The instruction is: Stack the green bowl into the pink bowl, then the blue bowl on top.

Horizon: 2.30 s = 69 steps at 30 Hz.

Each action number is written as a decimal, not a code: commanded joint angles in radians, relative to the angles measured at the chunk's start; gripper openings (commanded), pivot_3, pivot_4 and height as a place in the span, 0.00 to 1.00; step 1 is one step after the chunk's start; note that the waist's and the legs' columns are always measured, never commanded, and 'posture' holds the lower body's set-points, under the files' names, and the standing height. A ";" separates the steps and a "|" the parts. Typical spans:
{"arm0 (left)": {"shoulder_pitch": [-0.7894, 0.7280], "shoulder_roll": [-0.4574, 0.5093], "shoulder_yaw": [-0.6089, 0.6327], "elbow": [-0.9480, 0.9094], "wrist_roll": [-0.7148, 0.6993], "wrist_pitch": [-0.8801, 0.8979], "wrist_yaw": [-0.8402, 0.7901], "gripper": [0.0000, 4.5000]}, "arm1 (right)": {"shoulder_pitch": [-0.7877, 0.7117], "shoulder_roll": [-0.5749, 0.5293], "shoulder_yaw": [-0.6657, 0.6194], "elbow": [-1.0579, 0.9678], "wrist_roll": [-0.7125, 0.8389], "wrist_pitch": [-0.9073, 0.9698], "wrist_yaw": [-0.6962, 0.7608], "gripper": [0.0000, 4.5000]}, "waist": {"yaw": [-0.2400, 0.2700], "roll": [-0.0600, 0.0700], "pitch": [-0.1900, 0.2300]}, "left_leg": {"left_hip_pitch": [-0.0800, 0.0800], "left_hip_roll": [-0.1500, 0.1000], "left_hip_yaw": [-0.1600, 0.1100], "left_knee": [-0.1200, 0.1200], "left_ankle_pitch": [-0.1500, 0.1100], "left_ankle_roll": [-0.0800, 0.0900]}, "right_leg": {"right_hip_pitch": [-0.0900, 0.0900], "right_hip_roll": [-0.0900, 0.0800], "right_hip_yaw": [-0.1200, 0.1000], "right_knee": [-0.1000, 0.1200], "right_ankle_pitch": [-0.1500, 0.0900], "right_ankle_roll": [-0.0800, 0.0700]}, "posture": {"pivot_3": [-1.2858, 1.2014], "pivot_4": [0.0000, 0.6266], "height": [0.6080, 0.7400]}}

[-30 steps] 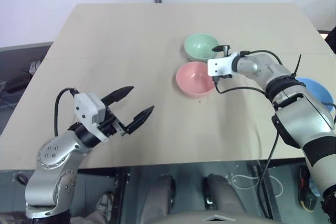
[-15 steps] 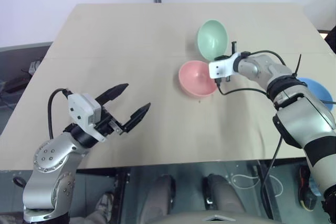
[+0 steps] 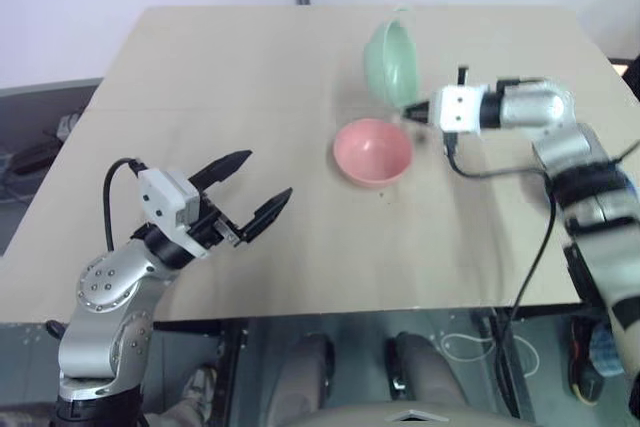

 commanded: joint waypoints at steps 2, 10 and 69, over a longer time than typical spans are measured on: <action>0.002 0.046 0.071 0.018 -0.122 0.004 -0.099 1.00 | 0.076 -0.034 -0.034 -0.325 0.084 0.242 0.044 0.00 | -0.001 0.000 0.000 | 0.000 0.000 0.000 0.000 0.000 0.000 | 0.000 -0.001 0.000 0.000 0.000 0.000 | 0.52 0.24 1.00; -0.017 0.089 0.097 0.064 -0.148 0.000 -0.148 1.00 | 0.108 -0.062 -0.045 -0.422 0.026 0.362 0.003 0.50 | 0.003 0.000 0.000 | 0.002 -0.001 -0.001 0.000 0.000 0.000 | 0.001 0.000 -0.001 0.001 0.001 -0.001 | 0.52 0.24 1.00; -0.219 0.119 -0.091 0.122 -0.184 0.085 -0.370 1.00 | 0.658 -0.095 -0.644 -0.719 0.208 1.352 -0.725 0.48 | 0.018 0.001 -0.001 | 0.003 -0.001 0.001 0.002 0.000 0.000 | 0.004 0.002 -0.002 0.000 0.000 -0.001 | 0.52 0.24 1.00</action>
